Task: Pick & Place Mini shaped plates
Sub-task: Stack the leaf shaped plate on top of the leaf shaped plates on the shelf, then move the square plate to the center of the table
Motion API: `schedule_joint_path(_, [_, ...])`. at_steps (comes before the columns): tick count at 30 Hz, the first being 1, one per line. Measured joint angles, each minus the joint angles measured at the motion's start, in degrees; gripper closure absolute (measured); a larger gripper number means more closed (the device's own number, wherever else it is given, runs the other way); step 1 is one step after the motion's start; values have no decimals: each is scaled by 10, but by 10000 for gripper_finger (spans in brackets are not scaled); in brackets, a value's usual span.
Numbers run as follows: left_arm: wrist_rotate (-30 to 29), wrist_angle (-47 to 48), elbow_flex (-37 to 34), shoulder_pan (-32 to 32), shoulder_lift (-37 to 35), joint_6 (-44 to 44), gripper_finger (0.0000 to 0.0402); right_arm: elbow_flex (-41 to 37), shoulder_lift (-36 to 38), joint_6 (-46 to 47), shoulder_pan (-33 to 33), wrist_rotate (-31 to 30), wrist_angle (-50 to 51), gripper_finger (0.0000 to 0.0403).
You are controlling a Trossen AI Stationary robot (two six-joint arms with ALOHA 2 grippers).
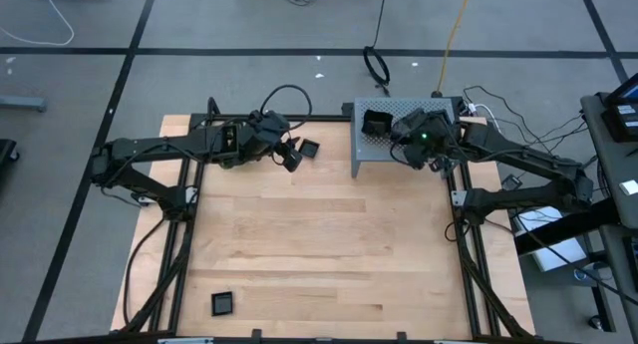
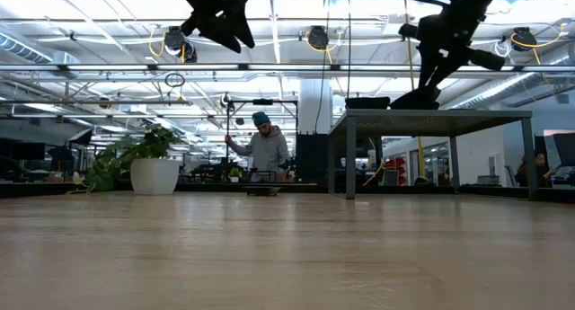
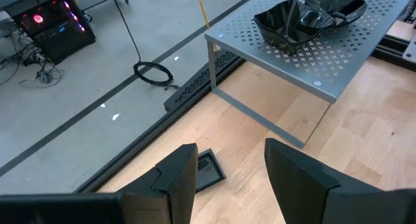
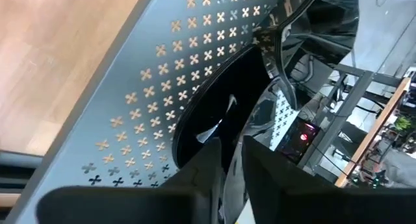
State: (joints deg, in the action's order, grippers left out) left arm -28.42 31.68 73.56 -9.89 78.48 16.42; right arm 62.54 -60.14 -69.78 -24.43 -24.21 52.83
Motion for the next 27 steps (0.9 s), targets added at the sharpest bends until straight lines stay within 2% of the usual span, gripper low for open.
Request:
schedule_joint_path(3, [0,0,0,0,0,3,218,0,0,-13,0,-6,-8,330])
schedule_joint_path(9, [0,0,0,0,0,3,218,0,5,-18,11,-87,-16,297])
schedule_joint_path(11, [0,0,0,0,0,4,218,0,12,-10,17,-95,-5,291])
schedule_joint_path(17, [0,0,0,0,0,1,218,0,46,51,36,-27,31,287])
schedule_joint_path(27, [0,-3,0,-3,0,-2,218,0,90,132,40,49,-8,287])
